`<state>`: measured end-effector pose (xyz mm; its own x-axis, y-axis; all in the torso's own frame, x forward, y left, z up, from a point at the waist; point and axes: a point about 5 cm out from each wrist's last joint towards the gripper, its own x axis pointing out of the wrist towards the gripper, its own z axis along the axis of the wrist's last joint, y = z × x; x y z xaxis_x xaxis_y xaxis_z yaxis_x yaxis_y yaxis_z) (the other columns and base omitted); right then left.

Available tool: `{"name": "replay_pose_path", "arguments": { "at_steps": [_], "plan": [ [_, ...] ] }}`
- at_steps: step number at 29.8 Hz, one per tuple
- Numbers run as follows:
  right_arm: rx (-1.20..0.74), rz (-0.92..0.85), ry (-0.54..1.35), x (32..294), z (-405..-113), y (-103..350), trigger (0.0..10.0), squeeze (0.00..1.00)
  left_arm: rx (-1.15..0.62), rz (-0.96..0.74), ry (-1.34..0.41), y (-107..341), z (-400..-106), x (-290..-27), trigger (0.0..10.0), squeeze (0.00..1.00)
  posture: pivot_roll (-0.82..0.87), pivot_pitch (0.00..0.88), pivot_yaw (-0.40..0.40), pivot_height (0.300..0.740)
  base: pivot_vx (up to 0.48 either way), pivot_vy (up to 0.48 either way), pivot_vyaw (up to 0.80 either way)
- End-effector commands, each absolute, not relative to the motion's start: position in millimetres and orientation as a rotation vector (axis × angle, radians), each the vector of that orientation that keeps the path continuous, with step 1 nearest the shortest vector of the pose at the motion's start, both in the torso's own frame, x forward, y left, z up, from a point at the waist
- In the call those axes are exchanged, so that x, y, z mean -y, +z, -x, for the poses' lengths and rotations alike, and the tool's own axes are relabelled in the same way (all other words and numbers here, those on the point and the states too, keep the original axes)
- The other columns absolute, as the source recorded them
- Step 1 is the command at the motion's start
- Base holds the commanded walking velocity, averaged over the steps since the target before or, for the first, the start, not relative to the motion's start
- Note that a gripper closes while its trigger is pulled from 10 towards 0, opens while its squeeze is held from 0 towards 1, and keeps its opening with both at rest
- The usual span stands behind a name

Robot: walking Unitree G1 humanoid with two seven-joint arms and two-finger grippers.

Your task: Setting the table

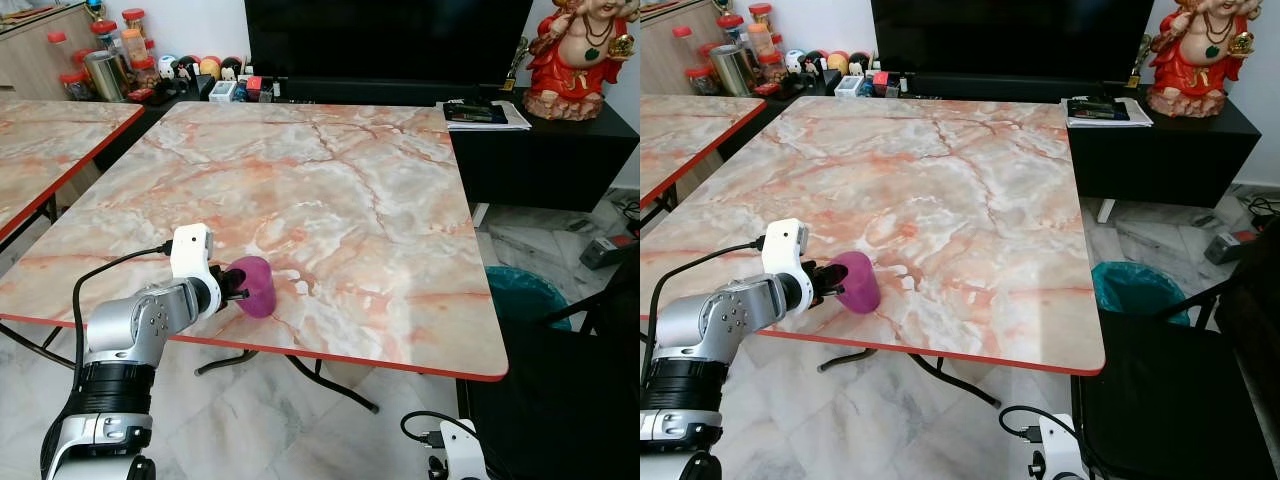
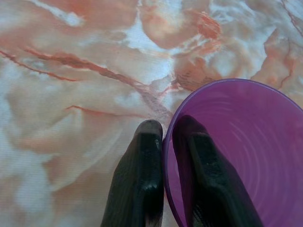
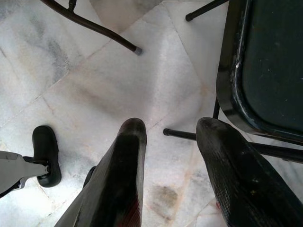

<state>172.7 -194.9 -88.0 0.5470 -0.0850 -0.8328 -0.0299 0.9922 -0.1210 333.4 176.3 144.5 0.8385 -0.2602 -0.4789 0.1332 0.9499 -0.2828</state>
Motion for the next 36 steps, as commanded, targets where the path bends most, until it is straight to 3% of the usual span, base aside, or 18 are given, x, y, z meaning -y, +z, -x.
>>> {"name": "replay_pose_path", "arguments": {
  "at_steps": [1, 11, 12, 13, 14, 19, 26, 36],
  "plan": [
    [-0.986, 0.122, -0.036, 195, -175, -87, 10.0, 0.0, -0.518, 0.23, -0.189, 146, -334, -181, 0.0, 0.0, -0.04, 0.0, 0.041, 0.74, 0.0, 0.0, 0.0],
    [-0.986, 0.123, -0.035, 195, -174, -87, 10.0, 0.0, -0.265, 0.18, -0.092, 172, -346, -189, 0.2, 0.0, -0.05, 0.0, 0.04, 0.74, 0.0, 0.0, 0.0],
    [-0.985, 0.12, -0.036, 195, -174, -87, 10.0, 0.0, -0.185, 0.205, -0.053, 176, -347, -193, 4.7, 0.0, -0.05, 0.0, 0.041, 0.74, 0.0, 0.0, 0.0],
    [-0.985, 0.119, -0.036, 195, -174, -87, 10.0, 0.0, -0.169, 0.212, -0.045, 177, -347, -194, 4.7, 0.0, -0.05, 0.0, 0.041, 0.74, 0.0, 0.0, 0.0],
    [-0.984, 0.118, -0.037, 194, -173, -88, 10.0, 0.0, -0.138, 0.212, -0.03, 178, -347, -196, 10.0, 0.0, -0.05, 0.0, 0.041, 0.74, 0.0, 0.0, 0.0],
    [-0.977, 0.103, -0.043, 194, -172, -88, 10.0, 0.0, -0.031, 0.194, 0.055, 177, -343, -202, 10.0, 0.0, -0.06, 0.0, 0.042, 0.74, 0.0, 0.0, 0.0],
    [-0.99, 0.123, -0.038, 196, -171, -89, 10.0, 0.0, 0.151, 0.064, 0.028, 198, -344, -177, 10.0, 0.0, -0.06, 0.0, 0.033, 0.74, 0.0, 0.0, 0.0],
    [-0.997, 0.128, -0.046, 198, -169, -89, 10.0, 0.0, 0.23, 0.056, 0.073, 204, -344, -182, 10.0, 0.0, -0.06, 0.0, 0.028, 0.74, 0.0, 0.447, 0.0]
  ]
}}
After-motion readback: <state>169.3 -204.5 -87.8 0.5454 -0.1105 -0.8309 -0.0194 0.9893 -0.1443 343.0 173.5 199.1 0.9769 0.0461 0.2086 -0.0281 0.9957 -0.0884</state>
